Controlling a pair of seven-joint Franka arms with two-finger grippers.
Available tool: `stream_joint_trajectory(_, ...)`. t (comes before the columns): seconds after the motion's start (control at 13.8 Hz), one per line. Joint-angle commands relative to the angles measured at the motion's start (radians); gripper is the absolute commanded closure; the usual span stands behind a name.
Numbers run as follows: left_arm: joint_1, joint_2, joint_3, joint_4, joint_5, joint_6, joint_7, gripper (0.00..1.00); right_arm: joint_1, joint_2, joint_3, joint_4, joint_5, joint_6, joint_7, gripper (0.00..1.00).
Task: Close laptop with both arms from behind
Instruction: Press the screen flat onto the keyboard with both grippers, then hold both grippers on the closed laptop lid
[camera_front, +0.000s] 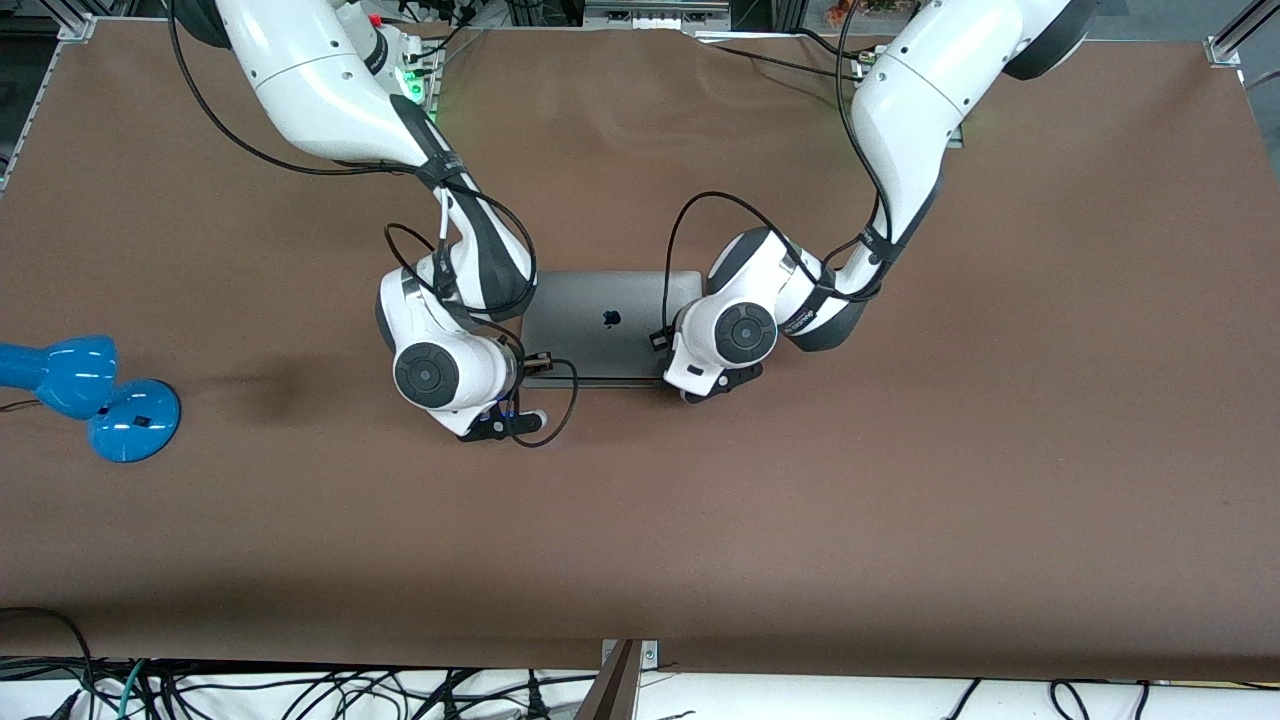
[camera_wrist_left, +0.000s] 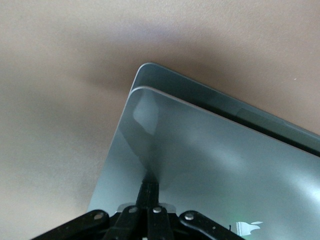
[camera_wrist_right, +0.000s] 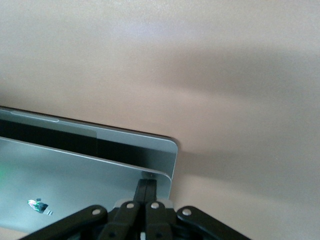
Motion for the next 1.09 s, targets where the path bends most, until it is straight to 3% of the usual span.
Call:
stream_joint_trajectory(0.0, -0.018, 0.032, 0.004, 0.038, 0.039, 0.008, 0.009, 1.0, -0.006, 0.026, 0.005, 0.038, -0.01, 0.002, -0.022, 1.0)
stream_joint_trajectory(1.02, -0.026, 0.067, 0.004, 0.037, 0.065, 0.054, 0.009, 1.0, -0.012, 0.085, 0.006, 0.052, -0.01, 0.081, -0.04, 1.0)
